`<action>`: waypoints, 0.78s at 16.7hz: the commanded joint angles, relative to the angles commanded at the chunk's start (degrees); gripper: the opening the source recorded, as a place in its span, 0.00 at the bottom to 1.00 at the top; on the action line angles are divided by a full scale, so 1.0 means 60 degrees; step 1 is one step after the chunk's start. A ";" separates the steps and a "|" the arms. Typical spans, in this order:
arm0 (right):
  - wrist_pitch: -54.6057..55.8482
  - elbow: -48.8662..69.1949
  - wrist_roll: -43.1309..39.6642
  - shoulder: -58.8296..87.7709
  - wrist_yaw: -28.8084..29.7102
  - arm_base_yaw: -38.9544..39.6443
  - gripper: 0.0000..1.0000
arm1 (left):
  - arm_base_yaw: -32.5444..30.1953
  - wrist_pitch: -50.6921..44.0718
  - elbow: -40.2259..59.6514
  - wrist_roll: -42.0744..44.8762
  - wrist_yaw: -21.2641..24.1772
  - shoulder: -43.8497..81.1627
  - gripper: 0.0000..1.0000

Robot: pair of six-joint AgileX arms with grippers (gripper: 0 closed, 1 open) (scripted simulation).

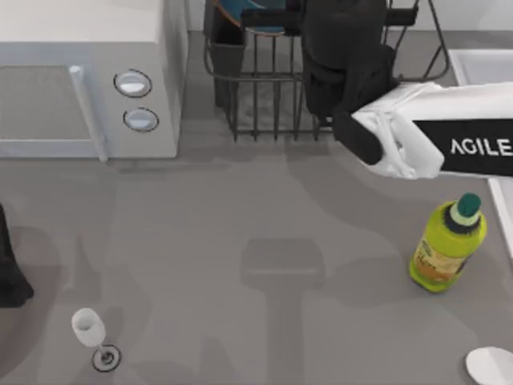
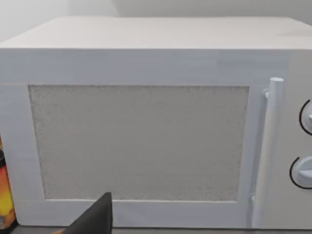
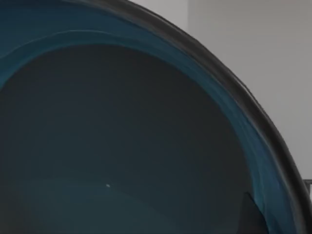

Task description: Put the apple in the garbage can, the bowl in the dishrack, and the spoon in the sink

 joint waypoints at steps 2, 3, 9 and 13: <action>0.0000 0.0000 0.0000 0.0000 0.0000 0.0000 0.00 | 0.0000 0.0000 0.0000 0.0000 0.0000 0.0000 1.00; 0.0000 0.0000 0.0000 0.0000 0.0000 0.0000 0.00 | 0.0000 0.0000 0.0000 0.0000 0.0000 0.0000 1.00; 0.0000 0.0000 0.0000 0.0000 0.0000 0.0000 0.45 | 0.0000 0.0000 0.0000 0.0000 0.0000 0.0000 1.00; 0.0000 0.0000 0.0000 0.0000 0.0000 0.0000 0.75 | 0.0000 0.0000 0.0000 0.0000 0.0000 0.0000 1.00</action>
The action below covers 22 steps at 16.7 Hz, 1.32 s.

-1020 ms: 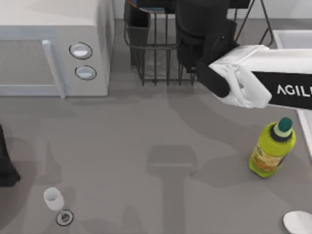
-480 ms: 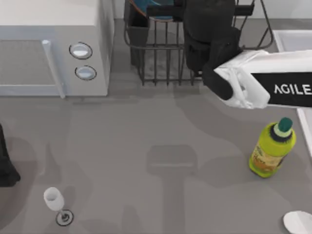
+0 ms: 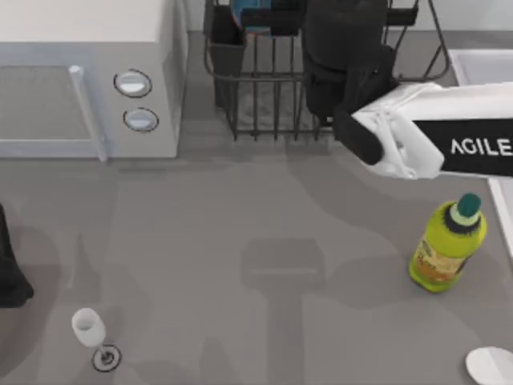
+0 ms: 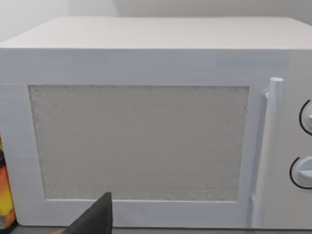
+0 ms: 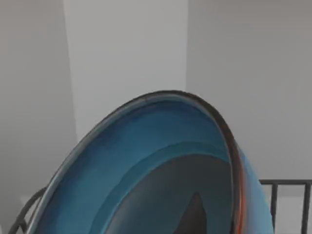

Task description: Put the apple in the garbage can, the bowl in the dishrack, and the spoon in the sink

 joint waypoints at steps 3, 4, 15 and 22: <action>0.0000 0.0000 0.0000 0.0000 0.0000 0.0000 0.98 | 0.0000 0.0000 0.0000 0.0000 0.0000 0.0000 1.00; 0.0000 0.0000 0.0000 0.0000 0.0000 0.0000 1.00 | 0.0000 0.0000 0.0000 0.0000 0.0000 0.0000 1.00; -0.0086 -0.0242 -0.0001 -0.0242 -0.0201 -0.0067 1.00 | 0.0000 0.0000 0.0000 0.0000 0.0000 0.0000 1.00; -0.1108 -0.3687 -0.0038 -0.3549 -0.2475 -0.1213 1.00 | 0.0000 0.0000 0.0000 0.0000 0.0000 0.0000 1.00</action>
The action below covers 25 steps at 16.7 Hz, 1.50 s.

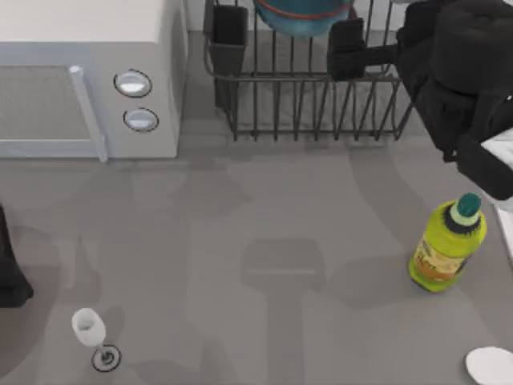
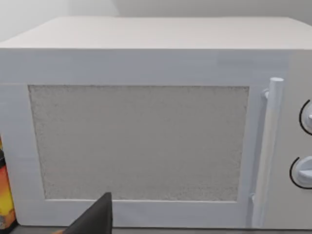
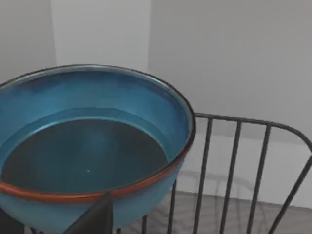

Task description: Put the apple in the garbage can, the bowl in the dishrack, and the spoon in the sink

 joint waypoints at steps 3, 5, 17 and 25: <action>-0.0763 -0.2172 -0.0026 -0.2476 -0.1223 -0.0822 1.00 | 0.0000 0.0000 0.0000 0.0000 0.0000 0.0000 1.00; -0.1376 -0.3526 -0.0045 -0.4311 -0.1960 -0.1426 1.00 | 0.0000 0.0000 0.0000 0.0000 0.0000 0.0000 1.00; -0.5149 -0.8746 -0.0111 -1.4883 -0.3888 -0.4503 1.00 | 0.0000 0.0000 0.0000 0.0000 0.0000 0.0000 1.00; -0.5584 -0.9043 -0.0132 -1.5975 -0.3877 -0.4822 1.00 | 0.0000 0.0000 0.0000 0.0000 0.0000 0.0000 1.00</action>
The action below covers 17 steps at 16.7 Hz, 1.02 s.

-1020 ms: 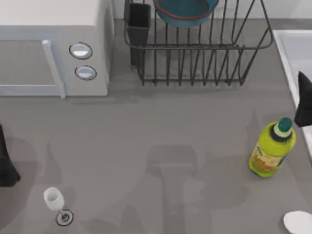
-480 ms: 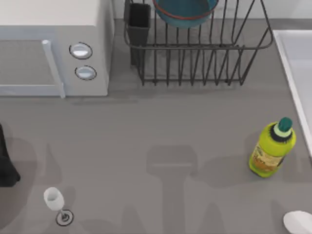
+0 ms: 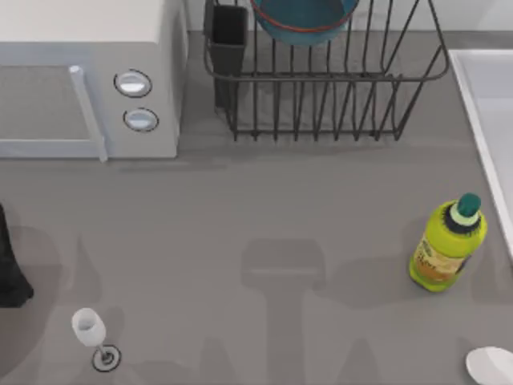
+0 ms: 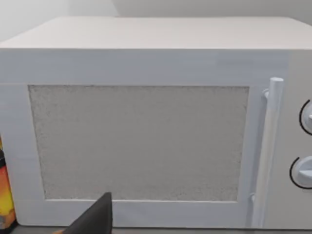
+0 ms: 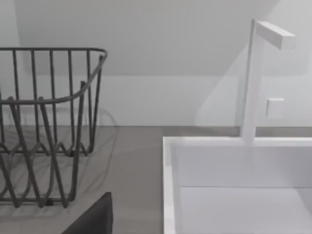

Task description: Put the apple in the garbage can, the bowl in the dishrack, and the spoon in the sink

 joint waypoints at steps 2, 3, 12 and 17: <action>0.0008 0.0040 -0.0006 0.0039 0.0003 0.0033 1.00 | 0.0000 0.0000 0.0000 0.0000 0.0000 0.0000 1.00; -0.0091 0.0120 -0.0109 0.0139 0.0005 0.0029 1.00 | 0.0000 0.0000 0.0000 0.0000 0.0000 0.0000 1.00; -0.3879 0.2909 -0.5411 0.4441 0.0034 -0.0180 1.00 | 0.0000 0.0000 0.0000 0.0000 0.0000 0.0000 1.00; -0.6618 0.4741 -1.0314 0.7728 0.0041 -0.0303 1.00 | 0.0000 0.0000 0.0000 0.0000 0.0000 0.0000 1.00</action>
